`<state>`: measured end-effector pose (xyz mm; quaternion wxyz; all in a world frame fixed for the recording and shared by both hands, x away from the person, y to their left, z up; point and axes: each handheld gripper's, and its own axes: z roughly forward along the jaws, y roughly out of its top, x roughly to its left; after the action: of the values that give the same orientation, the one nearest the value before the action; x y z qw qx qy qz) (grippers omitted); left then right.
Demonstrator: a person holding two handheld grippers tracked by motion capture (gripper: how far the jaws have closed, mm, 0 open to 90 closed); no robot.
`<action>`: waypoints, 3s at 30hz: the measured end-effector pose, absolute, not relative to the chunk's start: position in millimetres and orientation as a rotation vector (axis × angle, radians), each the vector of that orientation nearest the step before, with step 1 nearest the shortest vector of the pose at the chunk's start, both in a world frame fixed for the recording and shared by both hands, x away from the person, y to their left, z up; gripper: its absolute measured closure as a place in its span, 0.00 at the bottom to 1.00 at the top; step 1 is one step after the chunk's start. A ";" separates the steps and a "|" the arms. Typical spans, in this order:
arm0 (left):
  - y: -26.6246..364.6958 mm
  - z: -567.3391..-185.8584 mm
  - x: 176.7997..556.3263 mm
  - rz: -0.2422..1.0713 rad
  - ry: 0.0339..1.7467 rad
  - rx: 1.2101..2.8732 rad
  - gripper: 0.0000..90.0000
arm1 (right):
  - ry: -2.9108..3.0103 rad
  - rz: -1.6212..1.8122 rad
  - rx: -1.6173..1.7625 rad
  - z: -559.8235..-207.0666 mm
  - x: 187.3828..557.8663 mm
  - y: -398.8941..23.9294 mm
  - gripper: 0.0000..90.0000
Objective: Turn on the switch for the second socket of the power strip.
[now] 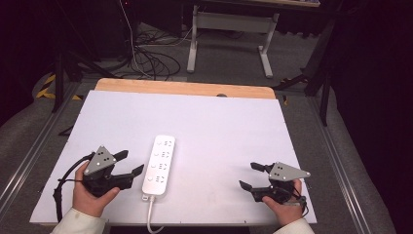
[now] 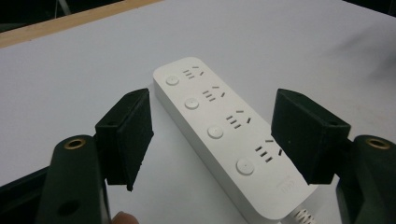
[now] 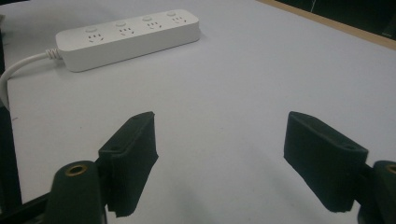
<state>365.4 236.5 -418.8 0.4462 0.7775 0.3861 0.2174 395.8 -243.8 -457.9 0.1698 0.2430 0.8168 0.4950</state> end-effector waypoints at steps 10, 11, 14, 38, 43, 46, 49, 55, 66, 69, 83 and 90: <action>223.5 -418.6 374.1 0.521 0.933 1.950 0.33 | 2.325 1.407 0.688 -458.2 396.1 -244.0 0.28; 222.4 -418.6 374.8 0.516 0.929 1.953 0.33 | 2.325 1.407 0.688 -458.2 396.2 -244.0 0.28; 218.7 -418.8 377.4 0.503 0.927 1.953 0.33 | 2.328 1.411 0.684 -458.3 396.2 -243.9 0.28; 208.1 -420.7 383.5 0.456 0.897 2.017 0.77 | 2.332 1.420 0.678 -458.2 396.4 -243.7 0.29; 208.4 -419.2 382.9 0.453 0.893 2.045 0.98 | 2.332 1.422 0.677 -458.2 396.4 -244.0 0.29; 208.9 -418.9 384.3 0.426 0.885 2.071 1.00 | 2.335 1.423 0.676 -458.5 396.7 -243.4 0.29; 207.8 -419.1 385.5 0.400 0.894 2.093 1.00 | 2.338 1.423 0.672 -458.5 396.7 -243.2 0.29; 205.4 -419.8 393.0 0.347 0.931 2.110 1.00 | 2.339 1.424 0.675 -458.7 396.7 -243.4 0.29; 200.6 -429.4 415.0 0.240 1.021 2.174 1.00 | 2.342 1.423 0.675 -458.9 397.0 -243.7 0.29; 199.4 -432.2 418.9 0.223 1.037 2.183 1.00 | 2.342 1.425 0.676 -459.0 397.0 -243.7 0.29; 197.0 -442.4 430.6 0.232 1.071 2.228 1.00 | 2.351 1.418 0.673 -459.6 397.2 -243.1 0.29; 195.9 -445.1 434.0 0.227 1.090 2.242 1.00 | 2.351 1.417 0.672 -459.6 397.3 -243.1 0.29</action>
<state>434.0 195.9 -445.1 0.3138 0.8504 0.4134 0.0860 397.3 -243.1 -459.6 0.1569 0.2348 0.8216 0.4953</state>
